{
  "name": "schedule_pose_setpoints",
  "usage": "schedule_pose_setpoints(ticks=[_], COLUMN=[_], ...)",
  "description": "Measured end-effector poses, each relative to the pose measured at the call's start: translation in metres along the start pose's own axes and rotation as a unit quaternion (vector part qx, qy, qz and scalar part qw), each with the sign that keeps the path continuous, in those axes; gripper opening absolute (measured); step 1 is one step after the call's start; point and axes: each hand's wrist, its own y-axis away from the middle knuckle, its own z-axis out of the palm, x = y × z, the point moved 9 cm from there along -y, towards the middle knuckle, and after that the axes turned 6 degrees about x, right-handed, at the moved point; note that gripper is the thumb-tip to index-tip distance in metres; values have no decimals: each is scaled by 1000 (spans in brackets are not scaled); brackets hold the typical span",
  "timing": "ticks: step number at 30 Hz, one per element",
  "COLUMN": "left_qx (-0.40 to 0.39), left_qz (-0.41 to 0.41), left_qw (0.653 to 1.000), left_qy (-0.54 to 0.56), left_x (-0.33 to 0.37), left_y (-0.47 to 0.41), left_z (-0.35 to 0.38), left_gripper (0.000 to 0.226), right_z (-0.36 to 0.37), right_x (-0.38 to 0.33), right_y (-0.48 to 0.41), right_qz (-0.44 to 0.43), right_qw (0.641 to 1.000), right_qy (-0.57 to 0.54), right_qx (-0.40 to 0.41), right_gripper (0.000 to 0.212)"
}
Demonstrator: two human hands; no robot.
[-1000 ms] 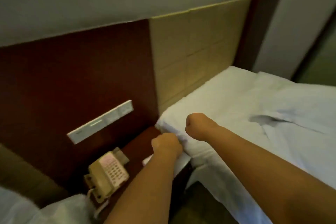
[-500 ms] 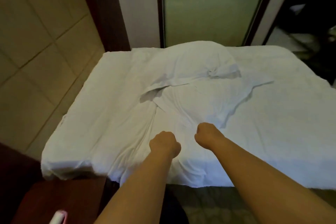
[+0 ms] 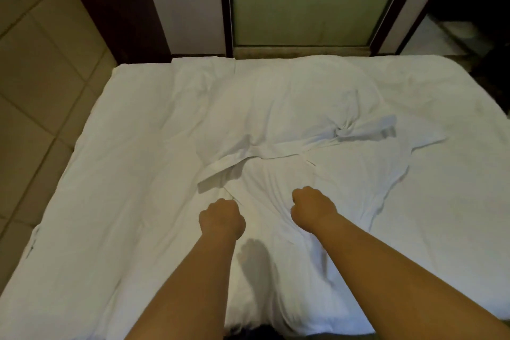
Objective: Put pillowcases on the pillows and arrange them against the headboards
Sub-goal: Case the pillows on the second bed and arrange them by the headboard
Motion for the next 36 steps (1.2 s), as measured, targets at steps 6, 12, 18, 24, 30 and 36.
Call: schedule_pose_setpoints(ticks=[6,12,18,24,30,36], left_qx=[11,92,116,113,4,11], left_qz=[18,123,130,146,122,106], left_qw=[997,980,965,963,991,992], left_qy=[-70,-124,-198,-196,-49,72], left_x=[-15,33,45,62,72,73], left_y=[-123,-216,-264,-305,-316,-287], left_z=[-16,-14,23,34,21,-24], left_gripper=[35,50,69,25,20,34], right_z=[7,1,23,33,31,7], right_x=[-26,-14,-2,-1,-5,-8], right_y=[-104,-202,-265,-288,-293,-275], right_qz=[-2,14,4,-10,5,19], right_qw=[999,997,993,984,979,987], right_qy=[-31,-22,77,137,142,63], right_qx=[-29,73,89,114,146,145], right_gripper=[30,44,70,67,48,56])
